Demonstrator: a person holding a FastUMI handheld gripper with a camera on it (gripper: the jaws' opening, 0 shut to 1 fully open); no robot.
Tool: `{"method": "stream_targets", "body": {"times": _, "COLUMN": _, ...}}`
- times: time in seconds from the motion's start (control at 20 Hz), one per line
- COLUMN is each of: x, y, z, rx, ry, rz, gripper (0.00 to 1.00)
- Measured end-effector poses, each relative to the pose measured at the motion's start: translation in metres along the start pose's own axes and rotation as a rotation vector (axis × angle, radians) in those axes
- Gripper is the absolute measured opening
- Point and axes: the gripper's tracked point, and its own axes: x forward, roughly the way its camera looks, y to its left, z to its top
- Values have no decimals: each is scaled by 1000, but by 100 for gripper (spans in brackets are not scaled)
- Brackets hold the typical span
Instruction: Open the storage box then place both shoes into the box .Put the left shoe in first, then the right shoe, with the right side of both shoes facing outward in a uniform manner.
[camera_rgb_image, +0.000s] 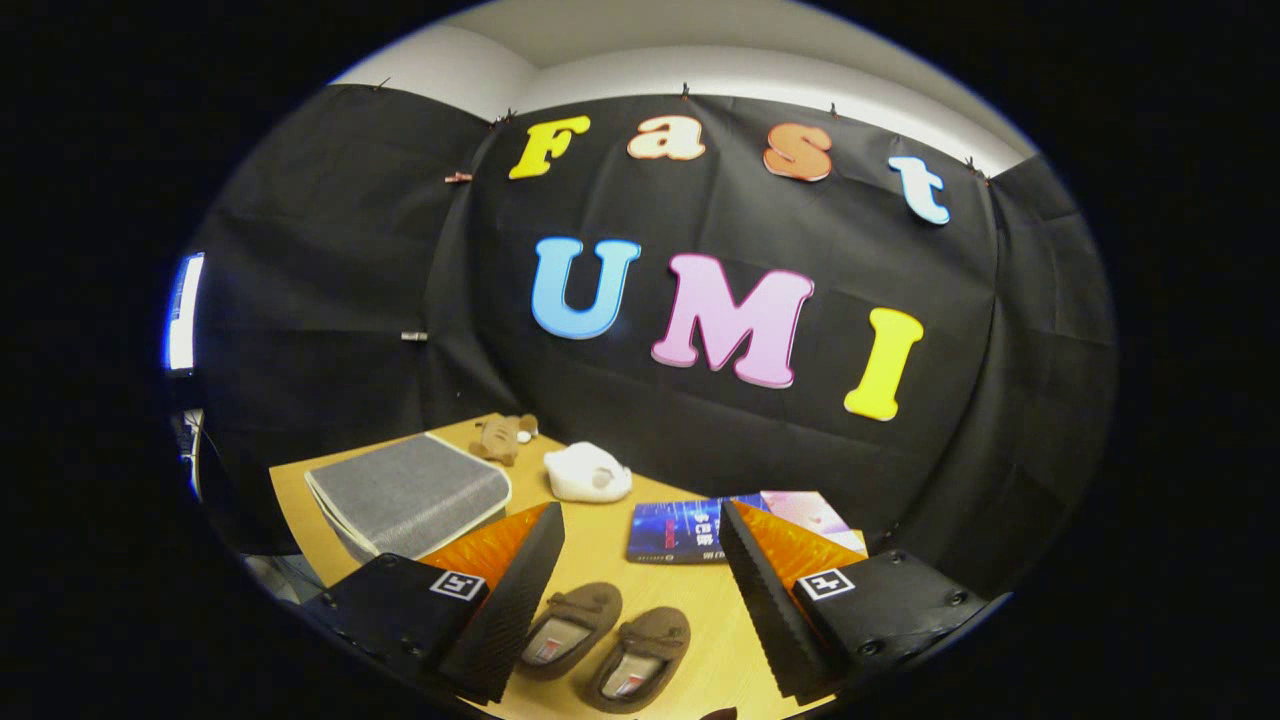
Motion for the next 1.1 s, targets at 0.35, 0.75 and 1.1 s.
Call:
{"method": "stream_targets", "body": {"times": 0.35, "x": 13, "y": 69, "z": -29, "rx": 54, "ry": 59, "rz": 216, "gripper": 97}}
{"method": "stream_targets", "body": {"times": 0.75, "x": 66, "y": 181, "z": -66, "rx": 595, "ry": 358, "rz": 761, "gripper": 98}}
{"method": "stream_targets", "body": {"times": 1.1, "x": 128, "y": 210, "z": -88, "rx": 1034, "ry": 580, "rz": 911, "gripper": 96}}
